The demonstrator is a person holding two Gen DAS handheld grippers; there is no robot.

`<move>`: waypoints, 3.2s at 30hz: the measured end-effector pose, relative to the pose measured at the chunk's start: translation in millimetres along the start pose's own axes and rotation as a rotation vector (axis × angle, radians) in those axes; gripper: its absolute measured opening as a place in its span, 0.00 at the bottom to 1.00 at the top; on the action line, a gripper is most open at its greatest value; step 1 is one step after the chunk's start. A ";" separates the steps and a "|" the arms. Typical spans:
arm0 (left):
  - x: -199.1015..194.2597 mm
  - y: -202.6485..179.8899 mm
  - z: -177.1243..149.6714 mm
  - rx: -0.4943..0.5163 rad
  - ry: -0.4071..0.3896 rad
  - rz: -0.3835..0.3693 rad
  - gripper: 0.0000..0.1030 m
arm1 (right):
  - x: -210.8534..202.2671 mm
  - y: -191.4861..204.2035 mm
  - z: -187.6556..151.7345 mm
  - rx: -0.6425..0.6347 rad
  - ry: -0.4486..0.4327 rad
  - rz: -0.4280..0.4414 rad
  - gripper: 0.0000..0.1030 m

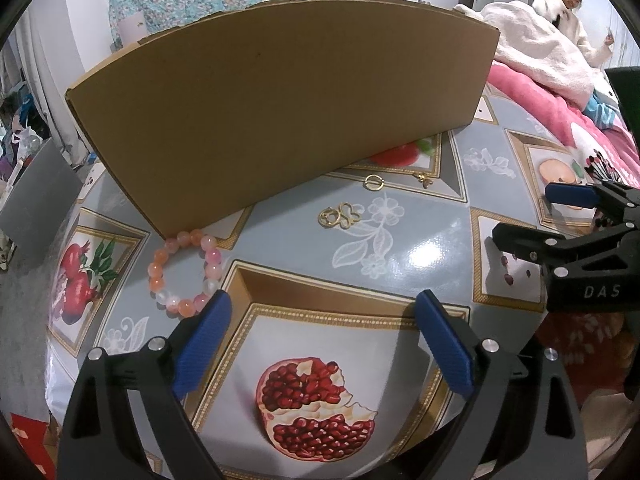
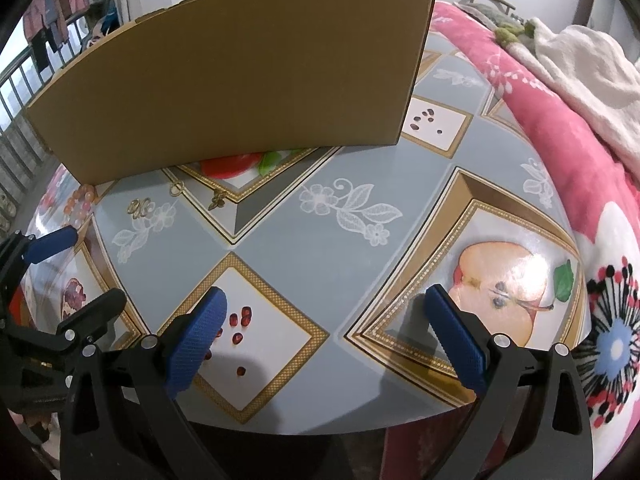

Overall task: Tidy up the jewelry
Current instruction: 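Lower the left gripper over the gold hoop earrings while the right gripper approaches the small gold ring, then close the left gripper on the gold hoop earrings, then lower the right gripper onto the small gold ring and close it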

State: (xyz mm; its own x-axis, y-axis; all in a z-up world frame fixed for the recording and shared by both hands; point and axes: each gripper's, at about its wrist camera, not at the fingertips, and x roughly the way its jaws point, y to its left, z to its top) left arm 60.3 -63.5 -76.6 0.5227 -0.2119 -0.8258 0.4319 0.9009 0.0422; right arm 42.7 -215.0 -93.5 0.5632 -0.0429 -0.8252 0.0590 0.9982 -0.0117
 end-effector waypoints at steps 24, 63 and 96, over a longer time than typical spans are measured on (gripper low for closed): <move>-10.4 11.6 12.2 0.003 -0.176 -0.144 0.51 | -16.2 13.7 28.9 -0.013 -0.135 0.269 0.55; 23.1 4.6 43.6 0.134 -0.038 -0.122 0.18 | 5.7 -5.0 28.6 -0.032 -0.117 0.430 0.34; -5.6 37.8 6.9 -0.003 -0.138 -0.136 0.02 | -18.3 28.3 34.9 -0.133 -0.162 0.356 0.33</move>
State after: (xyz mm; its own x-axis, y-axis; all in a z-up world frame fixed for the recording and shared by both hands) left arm 78.8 -31.0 -66.4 0.5555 -0.3810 -0.7391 0.5028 0.8618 -0.0664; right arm 62.8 -187.4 -59.1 0.6526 0.3103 -0.6913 -0.2636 0.9483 0.1768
